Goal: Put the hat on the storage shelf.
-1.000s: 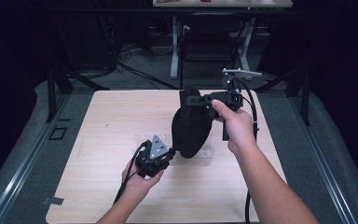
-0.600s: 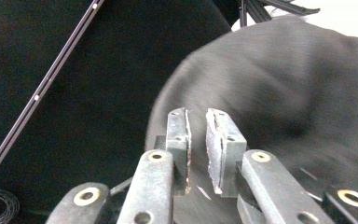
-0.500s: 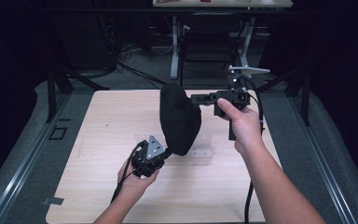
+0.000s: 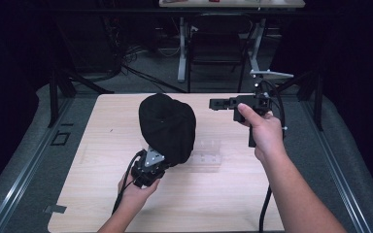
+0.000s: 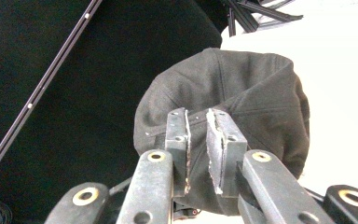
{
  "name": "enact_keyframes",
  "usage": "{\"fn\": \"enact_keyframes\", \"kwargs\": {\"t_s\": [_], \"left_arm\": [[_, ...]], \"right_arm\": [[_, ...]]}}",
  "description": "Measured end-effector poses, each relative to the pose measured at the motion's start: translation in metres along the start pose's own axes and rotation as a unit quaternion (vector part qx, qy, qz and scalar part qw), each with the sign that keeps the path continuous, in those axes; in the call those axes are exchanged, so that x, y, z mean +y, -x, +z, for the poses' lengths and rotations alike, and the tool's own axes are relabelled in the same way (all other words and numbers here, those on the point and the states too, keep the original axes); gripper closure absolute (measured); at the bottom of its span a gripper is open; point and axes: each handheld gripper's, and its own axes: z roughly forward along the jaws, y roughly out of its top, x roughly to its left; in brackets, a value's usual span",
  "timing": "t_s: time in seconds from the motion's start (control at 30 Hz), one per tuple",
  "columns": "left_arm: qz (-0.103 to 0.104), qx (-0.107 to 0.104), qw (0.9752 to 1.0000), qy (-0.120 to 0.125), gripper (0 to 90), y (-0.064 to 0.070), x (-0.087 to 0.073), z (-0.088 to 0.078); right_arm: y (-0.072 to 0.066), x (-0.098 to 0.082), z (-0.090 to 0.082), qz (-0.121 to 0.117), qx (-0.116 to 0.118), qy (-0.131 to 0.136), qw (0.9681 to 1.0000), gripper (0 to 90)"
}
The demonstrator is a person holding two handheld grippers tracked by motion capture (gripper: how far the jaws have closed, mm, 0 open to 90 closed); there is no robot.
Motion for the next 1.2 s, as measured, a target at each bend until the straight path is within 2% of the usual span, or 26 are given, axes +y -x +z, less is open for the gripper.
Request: {"fn": "enact_keyframes", "kwargs": {"t_s": [0.2, 0.6, 0.67, 0.73, 0.77, 0.83, 0.97, 1.03, 1.13, 1.2], "left_arm": [[-0.027, -0.010, 0.9995, 0.010, 84.5, -0.005, -0.011, 0.004], [-0.049, -0.015, 0.9985, 0.020, 83.3, -0.009, -0.018, 0.003], [-0.047, -0.016, 0.9986, 0.018, 82.8, -0.010, -0.019, 0.001], [-0.047, -0.013, 0.9987, 0.018, 79.3, -0.010, -0.020, -0.001], [-0.036, -0.010, 0.9991, 0.019, 77.5, -0.012, -0.020, -0.002], [-0.037, -0.005, 0.9991, 0.017, 72.0, -0.014, -0.022, -0.005], [-0.052, 0.000, 0.9986, 0.015, 61.2, -0.020, -0.030, -0.011], [-0.052, 0.005, 0.9985, 0.015, 57.8, -0.021, -0.032, -0.013], [-0.068, 0.005, 0.9975, 0.022, 53.0, -0.025, -0.039, -0.019], [-0.071, 0.009, 0.9972, 0.024, 50.7, -0.028, -0.042, -0.023]], "right_arm": [[0.005, -0.001, -0.006, 0.000, -0.007, 0.000, 1.0000, 77.8], [0.006, -0.002, -0.012, -0.004, -0.019, 0.002, 0.9998, 77.2], [0.007, -0.003, -0.013, -0.005, -0.020, 0.003, 0.9998, 77.0], [0.008, -0.003, -0.014, -0.004, -0.022, 0.003, 0.9997, 76.7], [0.009, -0.004, -0.014, -0.003, -0.026, 0.003, 0.9997, 76.6], [0.011, -0.005, -0.015, -0.005, -0.032, 0.002, 0.9995, 76.3], [0.012, -0.008, -0.018, -0.013, -0.046, 0.005, 0.9989, 75.8], [0.013, -0.009, -0.019, -0.016, -0.052, 0.003, 0.9985, 75.4], [0.015, -0.013, -0.023, -0.022, -0.061, 0.002, 0.9979, 74.4], [0.015, -0.016, -0.026, -0.023, -0.066, 0.001, 0.9976, 73.9]]}}
